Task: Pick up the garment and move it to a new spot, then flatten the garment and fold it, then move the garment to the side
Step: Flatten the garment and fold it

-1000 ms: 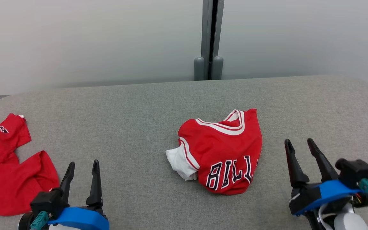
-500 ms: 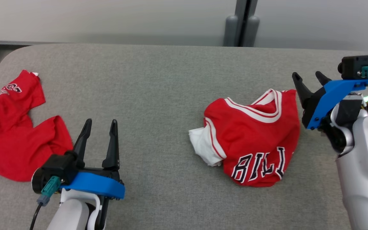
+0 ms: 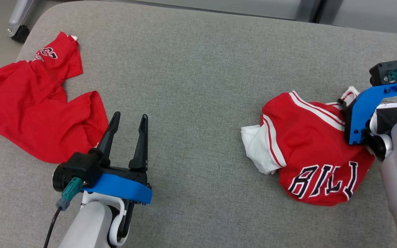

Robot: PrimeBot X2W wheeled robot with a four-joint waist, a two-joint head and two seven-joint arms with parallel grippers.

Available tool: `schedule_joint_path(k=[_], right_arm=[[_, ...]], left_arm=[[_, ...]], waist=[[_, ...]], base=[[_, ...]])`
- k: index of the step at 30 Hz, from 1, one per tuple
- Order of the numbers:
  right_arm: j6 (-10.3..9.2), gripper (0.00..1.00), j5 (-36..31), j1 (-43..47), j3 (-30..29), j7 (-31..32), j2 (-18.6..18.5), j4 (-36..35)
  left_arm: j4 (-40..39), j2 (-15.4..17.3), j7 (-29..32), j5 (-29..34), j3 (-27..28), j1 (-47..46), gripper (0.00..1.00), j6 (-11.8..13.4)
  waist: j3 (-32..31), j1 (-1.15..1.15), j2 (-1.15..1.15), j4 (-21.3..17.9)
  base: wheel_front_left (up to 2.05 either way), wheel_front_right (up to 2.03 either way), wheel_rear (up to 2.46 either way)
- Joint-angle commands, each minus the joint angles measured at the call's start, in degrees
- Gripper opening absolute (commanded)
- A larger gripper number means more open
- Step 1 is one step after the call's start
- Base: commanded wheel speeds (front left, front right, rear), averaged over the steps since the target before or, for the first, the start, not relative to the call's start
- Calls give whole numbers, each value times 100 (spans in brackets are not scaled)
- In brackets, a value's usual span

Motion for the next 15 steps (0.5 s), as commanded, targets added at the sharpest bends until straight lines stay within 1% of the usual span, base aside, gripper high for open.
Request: schedule_joint_path(k=[1, 4, 7, 10, 15], right_arm=[[-6, 0, -107, 66, 22, -39, -90, 161], [-5, 0, -254, -9, 113, -243, -112, 126], [-2, 0, -275, -106, 279, -493, -144, -58], [-2, 0, -78, -218, 516, -791, -35, -399], [-2, 0, 440, -439, 1266, -1118, 60, -1289]], left_arm=[[20, -24, -33, 24, 39, -114, 100, -19], [64, -9, -31, 21, 63, -87, 100, -30], [109, 12, -33, 2, 97, -6, 100, -40], [136, 34, -34, 2, 135, 101, 100, -27], [107, 52, -34, 8, 199, 215, 100, 11]], waist=[[-21, -1, 0, -36], [-117, -1, 0, -129], [-270, -1, 0, -238], [-452, -1, 0, -357], [-745, -1, 0, -489]], base=[[0, 0, 0], [0, 0, 0], [0, 0, 0], [0, 0, 0], [0, 0, 0]])
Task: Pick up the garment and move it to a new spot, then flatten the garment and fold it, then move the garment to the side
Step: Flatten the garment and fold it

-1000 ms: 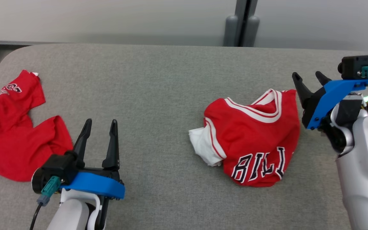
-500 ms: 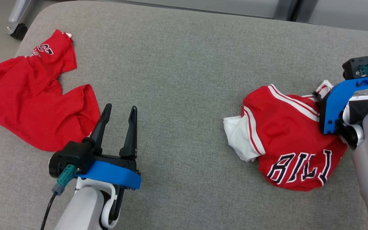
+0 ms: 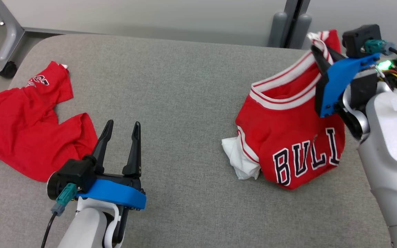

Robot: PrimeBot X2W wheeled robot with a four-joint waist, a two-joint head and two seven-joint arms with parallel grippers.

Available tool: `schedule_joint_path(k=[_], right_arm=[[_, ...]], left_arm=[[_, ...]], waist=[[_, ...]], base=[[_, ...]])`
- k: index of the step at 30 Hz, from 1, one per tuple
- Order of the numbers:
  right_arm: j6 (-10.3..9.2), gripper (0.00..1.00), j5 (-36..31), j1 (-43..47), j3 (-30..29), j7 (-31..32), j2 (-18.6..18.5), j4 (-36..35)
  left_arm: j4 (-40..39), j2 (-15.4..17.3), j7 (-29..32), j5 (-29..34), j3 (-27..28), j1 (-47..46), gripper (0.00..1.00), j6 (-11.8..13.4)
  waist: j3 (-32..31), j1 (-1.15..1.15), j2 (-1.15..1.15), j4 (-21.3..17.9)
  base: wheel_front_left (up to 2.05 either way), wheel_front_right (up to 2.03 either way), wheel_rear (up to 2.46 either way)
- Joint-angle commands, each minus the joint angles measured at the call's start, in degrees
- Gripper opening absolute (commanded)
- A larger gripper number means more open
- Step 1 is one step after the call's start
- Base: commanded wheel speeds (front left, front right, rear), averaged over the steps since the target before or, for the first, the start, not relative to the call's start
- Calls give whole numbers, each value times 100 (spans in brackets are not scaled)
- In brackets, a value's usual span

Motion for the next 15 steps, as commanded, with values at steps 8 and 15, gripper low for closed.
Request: schedule_joint_path(k=[8, 15], right_arm=[[-1, 0, 997, -689, 1363, -315, 191, -1421], [-1, 0, 1566, -1635, 2216, -831, 187, -2234]], left_arm=[[-39, -19, -26, -25, 54, 167, 100, 26], [-132, -36, -26, -30, 162, 326, 100, 72]], waist=[[-387, 0, 0, -87], [-576, 0, 0, -17]], base=[[0, 0, 0], [0, 0, 0]])
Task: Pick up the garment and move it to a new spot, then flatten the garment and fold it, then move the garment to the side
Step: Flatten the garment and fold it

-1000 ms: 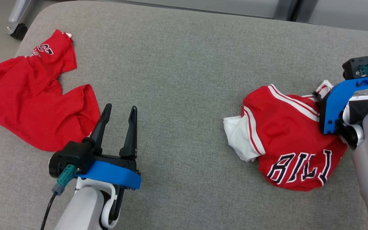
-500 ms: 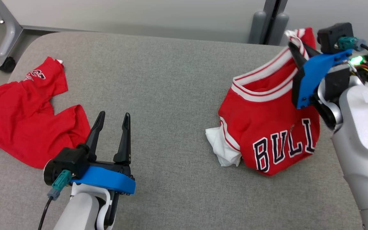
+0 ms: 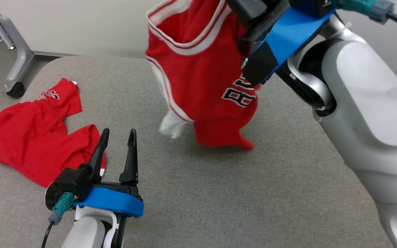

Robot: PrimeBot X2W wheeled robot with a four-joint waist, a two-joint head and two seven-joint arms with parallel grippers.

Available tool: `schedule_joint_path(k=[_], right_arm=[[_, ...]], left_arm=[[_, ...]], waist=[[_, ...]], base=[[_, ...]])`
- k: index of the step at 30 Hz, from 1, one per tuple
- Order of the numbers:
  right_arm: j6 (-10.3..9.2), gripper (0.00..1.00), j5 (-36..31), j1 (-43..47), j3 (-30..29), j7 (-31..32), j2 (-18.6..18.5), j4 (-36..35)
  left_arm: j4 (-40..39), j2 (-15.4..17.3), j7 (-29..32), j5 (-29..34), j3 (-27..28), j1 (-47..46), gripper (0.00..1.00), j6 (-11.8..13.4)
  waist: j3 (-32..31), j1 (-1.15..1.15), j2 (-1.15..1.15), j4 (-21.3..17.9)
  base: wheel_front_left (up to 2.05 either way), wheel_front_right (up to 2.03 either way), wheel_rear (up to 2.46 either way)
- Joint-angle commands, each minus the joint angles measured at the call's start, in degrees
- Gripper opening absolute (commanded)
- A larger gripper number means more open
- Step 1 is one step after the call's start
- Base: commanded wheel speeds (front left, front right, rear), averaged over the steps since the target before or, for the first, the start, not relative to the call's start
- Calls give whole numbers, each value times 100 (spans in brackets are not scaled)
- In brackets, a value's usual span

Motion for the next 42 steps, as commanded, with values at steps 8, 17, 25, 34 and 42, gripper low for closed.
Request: schedule_joint_path(k=[8, 17, 25, 34, 42], right_arm=[[-1, 0, 241, 148, -235, -188, -366, -39], [0, 0, 55, 1315, -1357, -578, -1027, 1331], [0, 0, -295, 1313, -2024, -1003, -1200, 2926], [0, 100, -775, 1093, -2211, 352, -1085, 4249], [-1, 100, -790, 1019, -1646, 1737, -535, 3296]], left_arm=[[-110, -37, -27, 53, 93, 155, 100, 35], [-176, -190, -27, 120, 19, -107, 100, -118], [-145, -313, -26, 258, -83, -375, 100, -272], [112, -431, -27, 299, -87, -243, 100, -386], [159, -449, -27, 378, 19, -49, 100, -416]], waist=[[46, 1, 0, -71], [615, 1, 0, 5], [1112, 1, 0, 226], [753, 1, 0, 189], [481, 1, 0, 78]], base=[[0, 0, 0], [0, 0, 0], [0, 0, 0], [0, 0, 0], [0, 0, 0]])
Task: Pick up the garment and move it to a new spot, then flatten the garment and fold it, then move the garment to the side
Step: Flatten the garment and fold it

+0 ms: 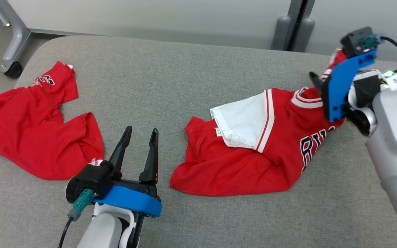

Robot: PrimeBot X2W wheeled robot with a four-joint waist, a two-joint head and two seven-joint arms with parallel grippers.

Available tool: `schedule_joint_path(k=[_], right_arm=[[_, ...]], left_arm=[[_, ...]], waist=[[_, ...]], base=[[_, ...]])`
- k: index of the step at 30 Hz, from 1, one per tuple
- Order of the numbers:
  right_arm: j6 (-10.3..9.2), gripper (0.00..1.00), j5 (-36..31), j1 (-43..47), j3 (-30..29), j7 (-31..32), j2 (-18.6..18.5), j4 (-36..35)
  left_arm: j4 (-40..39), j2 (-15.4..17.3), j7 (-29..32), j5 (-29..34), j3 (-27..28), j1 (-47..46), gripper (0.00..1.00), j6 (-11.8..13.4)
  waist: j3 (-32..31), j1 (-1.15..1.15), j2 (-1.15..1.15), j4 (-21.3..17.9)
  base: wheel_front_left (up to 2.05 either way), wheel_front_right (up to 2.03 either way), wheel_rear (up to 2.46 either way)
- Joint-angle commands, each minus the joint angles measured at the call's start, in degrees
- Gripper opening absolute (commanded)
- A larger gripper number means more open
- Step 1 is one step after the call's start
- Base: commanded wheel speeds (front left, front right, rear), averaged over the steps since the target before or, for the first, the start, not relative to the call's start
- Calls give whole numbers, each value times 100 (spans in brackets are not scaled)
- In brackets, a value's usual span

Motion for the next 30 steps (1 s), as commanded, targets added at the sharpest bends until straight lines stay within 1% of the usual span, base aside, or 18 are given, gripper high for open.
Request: schedule_joint_path(k=[1, 3, 6, 9, 12, 15, 19, 26, 30], right_arm=[[-1, 100, 91, 83, 69, 232, 15, -177], [0, 100, 149, 171, 140, 623, 64, -399], [-1, 100, 44, 231, -43, 936, -57, -630], [0, 100, 7, 410, -228, 1024, -16, -850], [0, 100, -11, 516, -243, 1026, 33, -1096], [0, 100, -28, 559, -218, 1146, 113, -1172], [0, 100, -218, 438, -285, 1290, 164, -1000], [0, 100, -718, 227, -718, 1294, 101, -356], [0, 100, -916, 193, -806, 1277, 130, -16]], left_arm=[[-13, 3, -26, 36, 16, 11, 100, -27], [-32, -5, -26, 32, 27, -34, 100, -27], [-24, -33, -26, 25, -36, -130, 100, -40], [7, -52, -26, 2, -94, -178, 100, -50], [10, -63, -26, -1, -106, -193, 100, -58], [-12, -73, -26, -12, -146, -239, 100, -62], [-71, -92, -25, -54, -323, -345, 100, -62], [-189, -100, -22, -295, -780, -668, 100, -65], [-238, -101, -22, -411, -880, -793, 100, -51]], waist=[[21, 0, 0, 24], [72, 0, 0, 73], [129, 0, 0, 207], [151, 0, 0, 326], [187, 0, 0, 393], [289, 0, 0, 487], [502, 0, 0, 720], [907, 0, 0, 1222], [1032, 0, 0, 1343]], base=[[0, 0, 0], [0, 0, 0], [0, 0, 0], [0, 0, 0], [0, 0, 0], [0, 0, 0], [0, 0, 0], [0, 0, 0], [0, 0, 0]])
